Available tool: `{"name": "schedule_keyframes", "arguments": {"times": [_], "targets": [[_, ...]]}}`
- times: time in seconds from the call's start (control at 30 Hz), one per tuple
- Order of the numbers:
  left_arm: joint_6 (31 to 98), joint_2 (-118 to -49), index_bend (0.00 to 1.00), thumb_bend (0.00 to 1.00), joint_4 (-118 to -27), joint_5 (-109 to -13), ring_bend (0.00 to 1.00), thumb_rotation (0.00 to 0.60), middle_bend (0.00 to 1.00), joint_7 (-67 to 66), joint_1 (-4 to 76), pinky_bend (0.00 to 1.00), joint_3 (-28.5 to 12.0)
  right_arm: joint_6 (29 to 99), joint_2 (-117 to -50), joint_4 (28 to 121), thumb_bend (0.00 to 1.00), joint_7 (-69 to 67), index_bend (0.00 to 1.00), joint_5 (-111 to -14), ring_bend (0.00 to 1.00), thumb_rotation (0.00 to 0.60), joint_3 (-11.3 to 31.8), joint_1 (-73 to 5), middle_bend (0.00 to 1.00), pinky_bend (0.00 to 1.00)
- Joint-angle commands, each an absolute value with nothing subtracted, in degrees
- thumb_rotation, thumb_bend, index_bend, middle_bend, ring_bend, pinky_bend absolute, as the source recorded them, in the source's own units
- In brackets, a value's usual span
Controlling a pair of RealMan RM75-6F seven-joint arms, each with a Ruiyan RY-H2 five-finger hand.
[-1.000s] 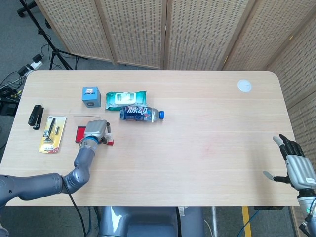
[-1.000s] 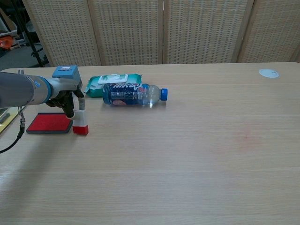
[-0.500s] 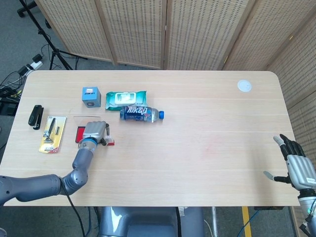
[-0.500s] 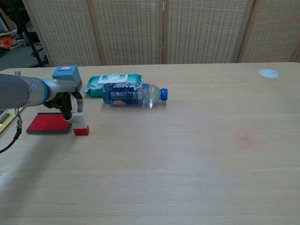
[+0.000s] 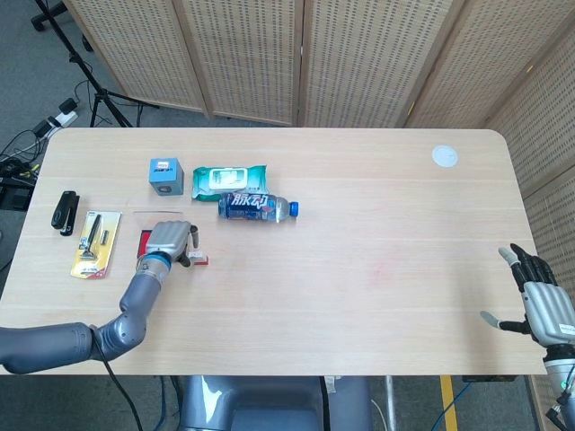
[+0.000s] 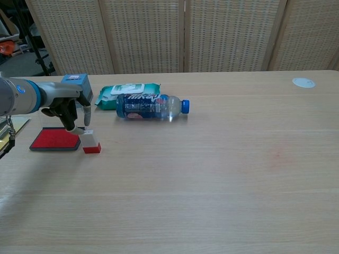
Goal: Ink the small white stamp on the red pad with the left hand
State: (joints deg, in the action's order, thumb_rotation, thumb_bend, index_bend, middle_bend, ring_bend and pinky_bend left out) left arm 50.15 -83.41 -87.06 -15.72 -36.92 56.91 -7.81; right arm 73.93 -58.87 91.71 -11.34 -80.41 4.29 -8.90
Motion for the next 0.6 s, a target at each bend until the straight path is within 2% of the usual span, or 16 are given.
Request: {"name": "schedule_keyframes", "arguments": {"times": [0.03, 0.13, 0.17, 0.2, 0.23, 0.27, 0.3, 0.37, 0.4, 0.47, 0.6], "targets": [[50.75, -80.25, 0.51, 0.28, -90.59, -18.6, 1.0, 0.6, 1.0, -35.02, 55.57, 0.96, -7.95, 73.99, -58.82, 91.79, 0.0, -11.39, 0.0, -80.47, 0.0, 0.6, 4.26, -8.85, 0.0, 0.0], [52.67, -77.34, 0.5, 0.26, -93.96, -25.35, 0.95, 0.6, 0.95, -31.57, 53.04, 0.94, -8.11, 74.23, -58.78, 91.81, 0.0, -11.37, 0.0, -80.45, 0.0, 0.6, 4.3, -8.74, 0.0, 0.0], [54.54, -75.17, 0.47, 0.25, -96.29, -30.75, 0.87, 0.6, 0.89, -27.7, 50.55, 0.88, -8.8, 74.3, -58.8, 91.81, 0.0, -11.35, 0.0, -80.43, 0.0, 0.6, 4.32, -8.71, 0.0, 0.0], [55.65, -73.32, 0.42, 0.23, -98.36, -36.09, 0.72, 0.6, 0.76, -24.1, 48.07, 0.77, -8.67, 74.36, -58.82, 91.82, 0.0, -11.3, 0.0, -80.45, 0.0, 0.6, 4.33, -8.69, 0.0, 0.0], [56.15, -71.73, 0.39, 0.23, -99.66, -40.72, 0.62, 0.6, 0.68, -20.98, 45.98, 0.7, -8.2, 74.43, -58.85, 91.86, 0.0, -11.25, 0.0, -80.49, 0.0, 0.6, 4.33, -8.68, 0.0, 0.0], [56.35, -70.7, 0.34, 0.21, -100.32, -43.39, 0.47, 0.6, 0.54, -19.07, 44.75, 0.58, -7.87, 74.49, -58.86, 91.91, 0.0, -11.2, 0.0, -80.54, 0.0, 0.6, 4.33, -8.67, 0.0, 0.0], [56.77, -69.24, 0.26, 0.2, -101.13, -46.95, 0.26, 0.6, 0.32, -16.46, 43.06, 0.4, -7.37, 74.59, -58.87, 92.0, 0.0, -11.1, 0.0, -80.6, 0.0, 0.6, 4.35, -8.66, 0.0, 0.0], [58.63, -66.83, 0.14, 0.17, -102.17, -53.35, 0.04, 0.6, 0.07, -11.88, 39.89, 0.18, -6.44, 74.89, -58.9, 92.24, 0.0, -10.86, 0.0, -80.83, 0.0, 0.6, 4.37, -8.63, 0.0, 0.0], [59.96, -65.8, 0.1, 0.16, -102.52, -56.21, 0.01, 0.6, 0.02, -9.84, 38.3, 0.1, -5.92, 75.09, -58.93, 92.35, 0.0, -10.73, 0.0, -80.97, 0.0, 0.6, 4.41, -8.62, 0.0, 0.0], [66.24, -63.58, 0.05, 0.14, -102.51, -62.7, 0.0, 0.6, 0.0, -5.91, 33.36, 0.02, -4.27, 76.04, -59.2, 92.38, 0.0, -10.79, 0.0, -81.63, 0.0, 0.6, 4.66, -8.59, 0.0, 0.0], [75.09, -63.53, 0.0, 0.12, -99.0, -70.42, 0.0, 0.6, 0.0, 0.56, 26.46, 0.0, -2.01, 78.49, -59.92, 91.6, 0.0, -11.46, 0.0, -82.79, 0.0, 0.6, 5.22, -8.2, 0.0, 0.0]]}}
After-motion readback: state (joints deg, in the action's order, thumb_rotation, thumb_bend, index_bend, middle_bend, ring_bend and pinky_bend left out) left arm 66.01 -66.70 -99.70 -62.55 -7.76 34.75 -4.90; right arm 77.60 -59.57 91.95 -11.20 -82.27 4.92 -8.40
